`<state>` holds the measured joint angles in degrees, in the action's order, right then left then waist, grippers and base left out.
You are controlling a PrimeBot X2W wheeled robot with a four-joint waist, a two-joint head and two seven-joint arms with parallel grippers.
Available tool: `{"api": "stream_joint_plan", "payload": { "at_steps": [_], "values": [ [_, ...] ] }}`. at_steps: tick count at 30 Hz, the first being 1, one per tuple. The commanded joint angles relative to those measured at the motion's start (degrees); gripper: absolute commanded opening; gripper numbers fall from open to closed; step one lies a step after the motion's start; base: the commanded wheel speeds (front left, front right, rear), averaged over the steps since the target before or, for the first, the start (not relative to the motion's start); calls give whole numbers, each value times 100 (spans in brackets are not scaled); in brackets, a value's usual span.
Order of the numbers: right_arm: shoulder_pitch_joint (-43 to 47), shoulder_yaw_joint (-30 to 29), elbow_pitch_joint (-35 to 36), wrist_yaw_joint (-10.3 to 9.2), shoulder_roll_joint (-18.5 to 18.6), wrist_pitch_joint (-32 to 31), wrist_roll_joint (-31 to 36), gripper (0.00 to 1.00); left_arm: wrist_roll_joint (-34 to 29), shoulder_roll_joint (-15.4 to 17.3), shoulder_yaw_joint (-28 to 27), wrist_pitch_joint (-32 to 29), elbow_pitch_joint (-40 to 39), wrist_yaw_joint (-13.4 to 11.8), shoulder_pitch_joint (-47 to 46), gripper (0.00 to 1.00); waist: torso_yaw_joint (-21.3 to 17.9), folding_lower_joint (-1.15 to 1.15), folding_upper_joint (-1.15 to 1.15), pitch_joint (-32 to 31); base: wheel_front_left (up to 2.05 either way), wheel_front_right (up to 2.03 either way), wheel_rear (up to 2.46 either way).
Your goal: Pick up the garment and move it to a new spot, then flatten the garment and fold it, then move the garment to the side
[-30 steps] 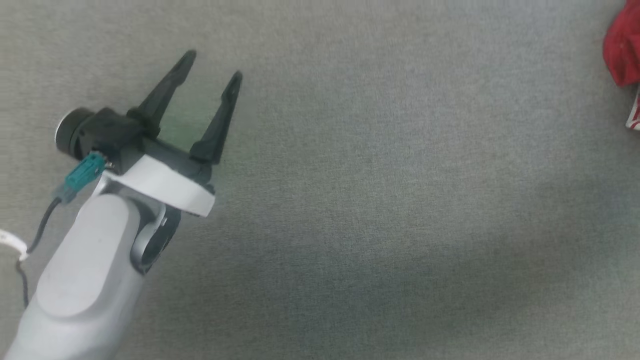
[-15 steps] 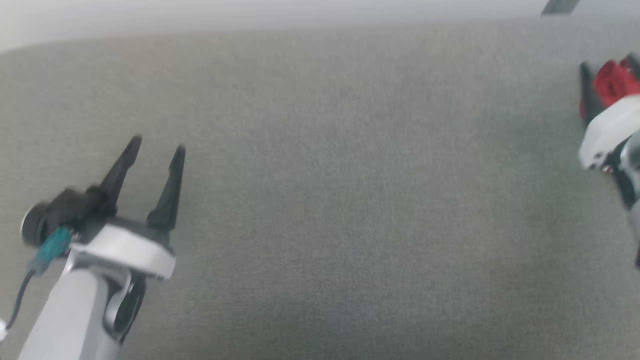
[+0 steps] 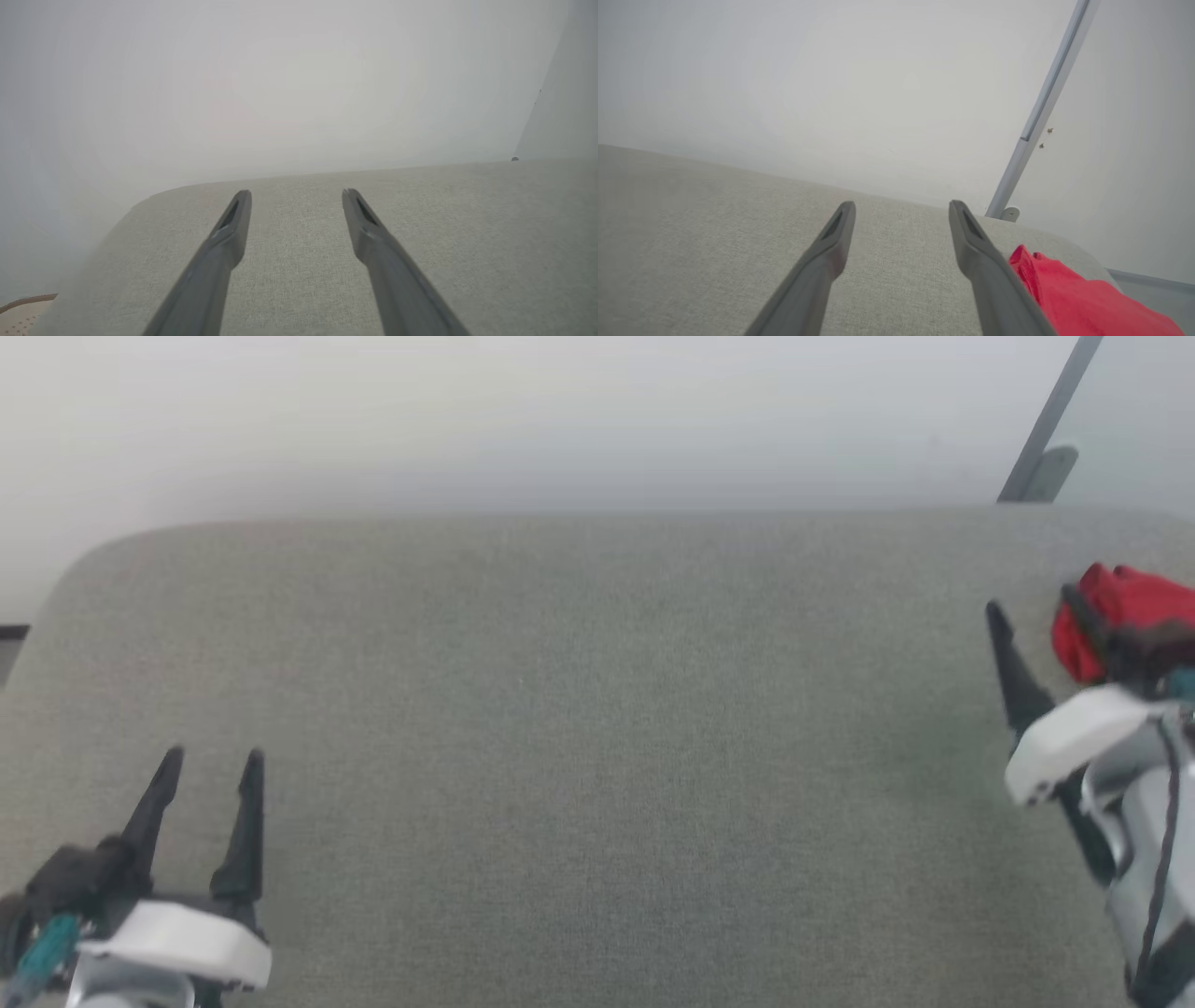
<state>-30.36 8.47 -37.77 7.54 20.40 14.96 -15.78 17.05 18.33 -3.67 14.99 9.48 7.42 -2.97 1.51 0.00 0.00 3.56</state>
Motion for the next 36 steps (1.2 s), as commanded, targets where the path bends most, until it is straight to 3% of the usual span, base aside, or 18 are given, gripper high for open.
{"api": "stream_joint_plan", "payload": {
  "at_steps": [1, 17, 26, 36],
  "values": [
    [181, -43, 119, -11, -48, 27, 32, 100, -27, -30, -47, 23, -42, 8, 99, 100, 5, 0, 0, -106, 0, 0, 0],
    [2127, -1074, 1844, -11, -804, 28, 494, 100, 0, -237, -408, 23, -255, 8, 899, 100, -125, 0, 0, -434, 0, 0, 0],
    [2681, -1144, 2247, -11, -1111, 27, 658, 100, 11, -247, -458, 23, -280, 8, 977, 100, -210, 0, 0, -438, 0, 0, 0],
    [2832, -1036, 2369, -11, -1165, 28, 735, 100, 56, -203, -342, 23, -255, 8, 920, 100, -232, 0, 0, -412, 0, 0, 0]
  ]
}}
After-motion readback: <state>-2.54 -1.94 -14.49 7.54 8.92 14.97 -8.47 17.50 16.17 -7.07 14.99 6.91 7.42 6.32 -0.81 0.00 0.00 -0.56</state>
